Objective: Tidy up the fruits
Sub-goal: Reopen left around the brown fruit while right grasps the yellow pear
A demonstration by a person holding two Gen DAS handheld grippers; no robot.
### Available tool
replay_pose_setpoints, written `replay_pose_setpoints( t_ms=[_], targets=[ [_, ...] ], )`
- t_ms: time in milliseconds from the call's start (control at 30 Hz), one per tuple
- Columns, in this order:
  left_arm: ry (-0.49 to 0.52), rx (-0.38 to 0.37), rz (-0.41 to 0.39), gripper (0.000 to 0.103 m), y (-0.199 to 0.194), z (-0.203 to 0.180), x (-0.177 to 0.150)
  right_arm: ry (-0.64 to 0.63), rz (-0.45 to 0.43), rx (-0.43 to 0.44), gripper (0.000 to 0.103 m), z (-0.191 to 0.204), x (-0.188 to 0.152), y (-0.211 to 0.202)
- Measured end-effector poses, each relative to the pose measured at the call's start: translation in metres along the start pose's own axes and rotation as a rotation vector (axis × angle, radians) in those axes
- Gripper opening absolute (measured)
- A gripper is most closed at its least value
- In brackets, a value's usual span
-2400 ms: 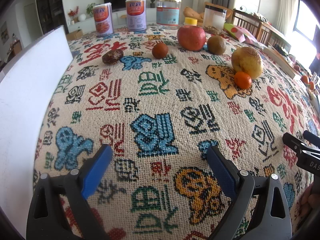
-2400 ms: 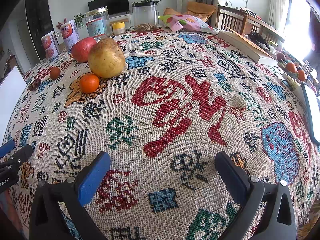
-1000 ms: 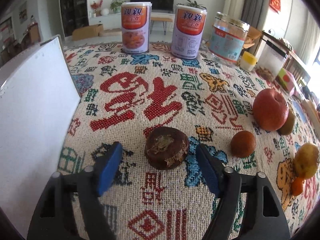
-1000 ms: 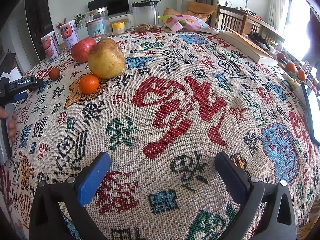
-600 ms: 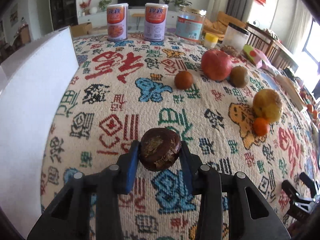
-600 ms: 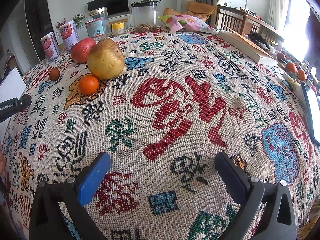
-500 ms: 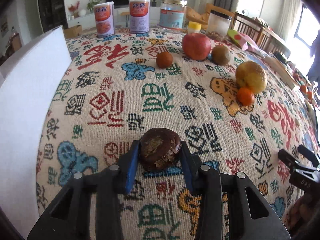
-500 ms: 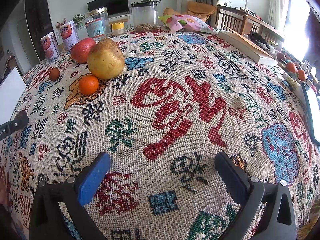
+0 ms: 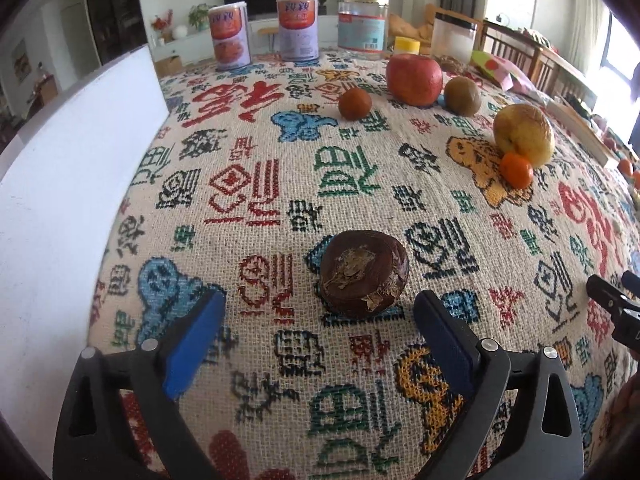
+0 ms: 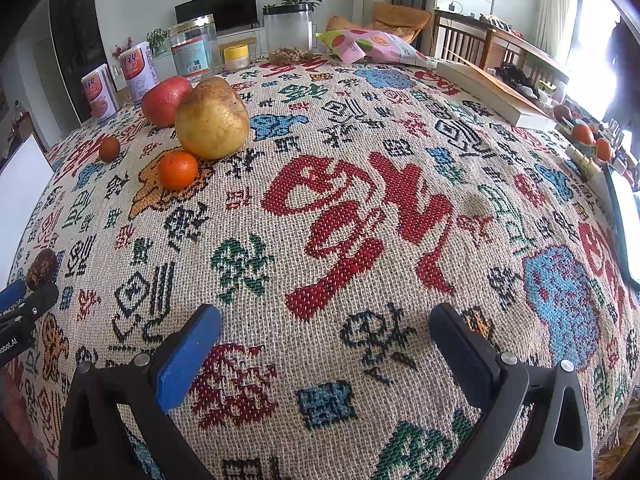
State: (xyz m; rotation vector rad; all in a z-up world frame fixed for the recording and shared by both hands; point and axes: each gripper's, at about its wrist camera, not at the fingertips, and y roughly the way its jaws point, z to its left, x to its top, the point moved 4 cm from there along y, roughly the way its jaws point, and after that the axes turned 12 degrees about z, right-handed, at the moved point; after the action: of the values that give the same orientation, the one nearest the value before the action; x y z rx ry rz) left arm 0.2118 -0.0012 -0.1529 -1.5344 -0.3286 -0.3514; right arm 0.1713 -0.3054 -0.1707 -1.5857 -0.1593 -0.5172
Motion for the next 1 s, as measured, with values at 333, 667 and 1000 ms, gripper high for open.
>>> replay_pose_setpoints(
  t_ms=[333,667,1000],
  targets=[
    [-0.002,0.003,0.0,0.098,0.0,0.0,-0.001,0.008,-0.011,0.013,0.103,-0.001,-0.001,-0.002],
    [-0.002,0.003,0.0,0.098,0.0,0.001,-0.001,-0.191,-0.06,0.085,0.101,0.074,0.101,-0.039],
    [-0.003,0.003,0.0,0.098,0.0,0.001,-0.001,-0.004,0.193,0.233,0.055,0.053,0.148,0.031]
  ],
)
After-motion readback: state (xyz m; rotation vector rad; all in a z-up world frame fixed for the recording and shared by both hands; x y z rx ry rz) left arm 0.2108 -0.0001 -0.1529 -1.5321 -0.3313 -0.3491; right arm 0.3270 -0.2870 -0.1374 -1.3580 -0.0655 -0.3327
